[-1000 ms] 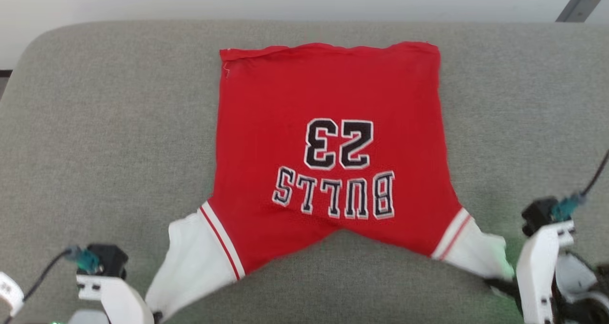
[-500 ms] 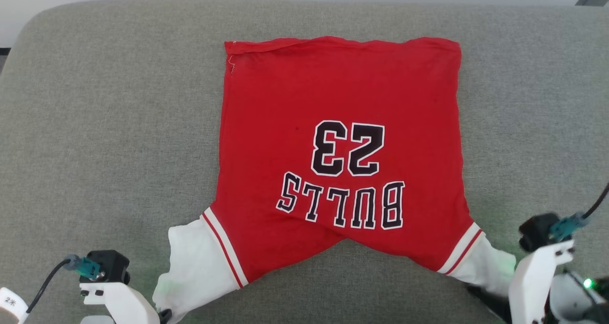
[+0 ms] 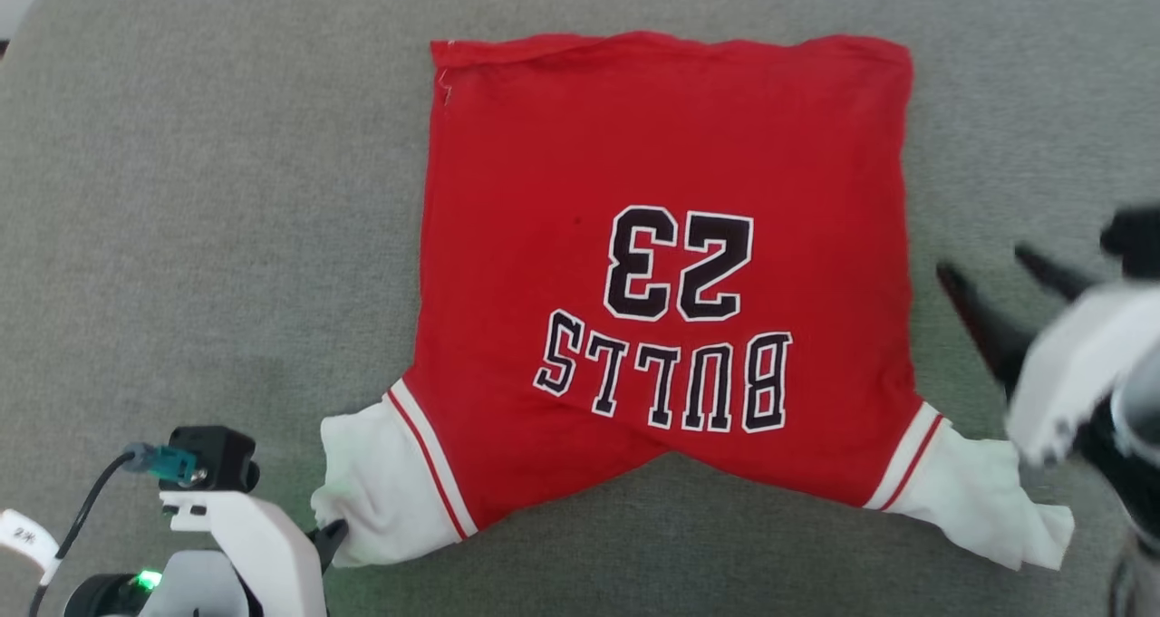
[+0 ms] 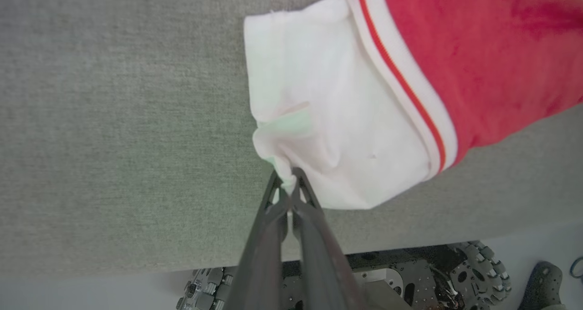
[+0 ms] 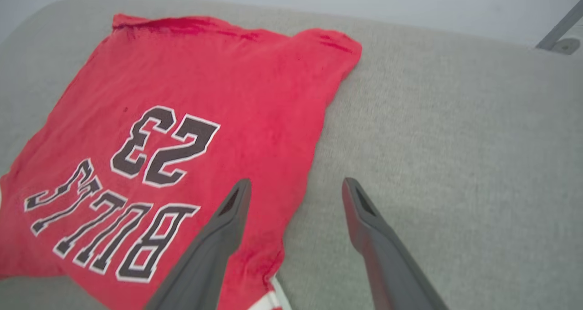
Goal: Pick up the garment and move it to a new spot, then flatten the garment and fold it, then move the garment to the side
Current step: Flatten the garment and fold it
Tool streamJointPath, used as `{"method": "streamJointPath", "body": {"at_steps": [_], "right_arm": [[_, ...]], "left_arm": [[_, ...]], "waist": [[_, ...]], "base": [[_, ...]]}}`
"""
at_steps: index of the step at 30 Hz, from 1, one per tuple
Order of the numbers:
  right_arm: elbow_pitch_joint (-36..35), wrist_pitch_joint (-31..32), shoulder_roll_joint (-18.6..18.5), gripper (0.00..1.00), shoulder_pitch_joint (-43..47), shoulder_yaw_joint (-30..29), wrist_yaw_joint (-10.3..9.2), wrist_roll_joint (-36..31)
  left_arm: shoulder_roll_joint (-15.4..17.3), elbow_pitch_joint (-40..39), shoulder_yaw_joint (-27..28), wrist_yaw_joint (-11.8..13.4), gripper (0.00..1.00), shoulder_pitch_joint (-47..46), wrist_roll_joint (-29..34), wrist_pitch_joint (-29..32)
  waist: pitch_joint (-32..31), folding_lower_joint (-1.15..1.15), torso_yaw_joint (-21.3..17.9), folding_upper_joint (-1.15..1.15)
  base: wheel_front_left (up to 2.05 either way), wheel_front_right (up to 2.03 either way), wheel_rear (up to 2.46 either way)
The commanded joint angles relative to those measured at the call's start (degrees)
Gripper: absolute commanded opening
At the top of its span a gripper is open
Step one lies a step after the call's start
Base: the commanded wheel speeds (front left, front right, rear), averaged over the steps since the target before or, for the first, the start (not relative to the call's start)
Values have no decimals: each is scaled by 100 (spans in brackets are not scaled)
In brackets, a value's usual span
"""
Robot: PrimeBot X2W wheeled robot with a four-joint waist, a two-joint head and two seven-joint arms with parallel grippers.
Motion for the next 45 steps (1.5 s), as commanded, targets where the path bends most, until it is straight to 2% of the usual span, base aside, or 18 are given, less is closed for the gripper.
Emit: {"method": "streamJointPath", "body": {"at_steps": [1, 2, 5, 9, 15, 22, 27, 28, 29, 30, 33, 37, 42, 45], "right_arm": [[351, -253, 102, 100, -444, 38, 0, -127], [351, -253, 102, 100, -444, 38, 0, -127], [1078, -537, 55, 100, -1104, 112, 0, -349], [2249, -764, -46, 100, -2045, 139, 0, -551], [4068, -759, -194, 100, -3289, -80, 1, -935], [5798, -300, -285, 100, -4234, -512, 0, -1632], [6813, 321, -160, 100, -4382, -977, 0, -1919], [6983, 455, -130, 85, -4357, -1021, 0, -2002], [7107, 559, -113, 26, -4330, -1024, 0, -2067], [7196, 631, -126, 0, -4310, -978, 0, -2135], [7183, 372, -221, 0, -4402, -999, -1, -2270], [7006, 207, -157, 0, -4525, -703, -1, -2226], [6453, 174, -143, 0, -4416, 1, 0, -1674], [5875, 235, -211, 0, -4107, 396, -1, -1196]], "left_arm": [[-52, 24, -34, -66, 0, -168, 64, -39], [-52, 24, -34, -66, 0, -168, 64, -39], [-129, 84, -126, -159, 0, -342, 114, -31], [-263, 175, -269, -321, 0, -603, 190, -10], [-486, 359, -472, -557, 0, -924, 230, -30], [-706, 654, -629, -772, 0, -1165, 224, -82], [-821, 820, -673, -868, 0, -1225, 173, -134], [-830, 851, -677, -876, 0, -1238, 164, -140], [-839, 875, -679, -891, 0, -1251, 155, -141], [-844, 901, -677, -901, 0, -1264, 152, -151], [-858, 958, -631, -912, 0, -1302, 140, -205], [-787, 1031, -537, -878, 0, -1289, 141, -289], [-613, 1017, -371, -802, 0, -1173, 143, -366], [-485, 965, -255, -735, 0, -1100, 163, -405]], "waist": [[113, 0, 104, 0], [113, 0, 104, 0], [217, 0, 242, 0], [364, 0, 477, 0], [589, 0, 851, 0], [755, 0, 1193, 0], [798, 0, 1320, 0], [802, 0, 1331, 0], [806, 0, 1338, 0], [809, 0, 1336, 0], [814, 0, 1270, 0], [744, 0, 1054, 0], [605, 0, 656, 0], [516, 0, 393, 0]], "base": [[0, 0, 0], [0, 0, 0], [0, 0, 0], [0, 0, 0], [0, 0, 0], [0, 0, 0], [0, 0, 0], [0, 0, 0], [0, 0, 0], [0, 0, 0], [0, 0, 0], [0, 0, 0], [0, 0, 0], [0, 0, 0]]}}
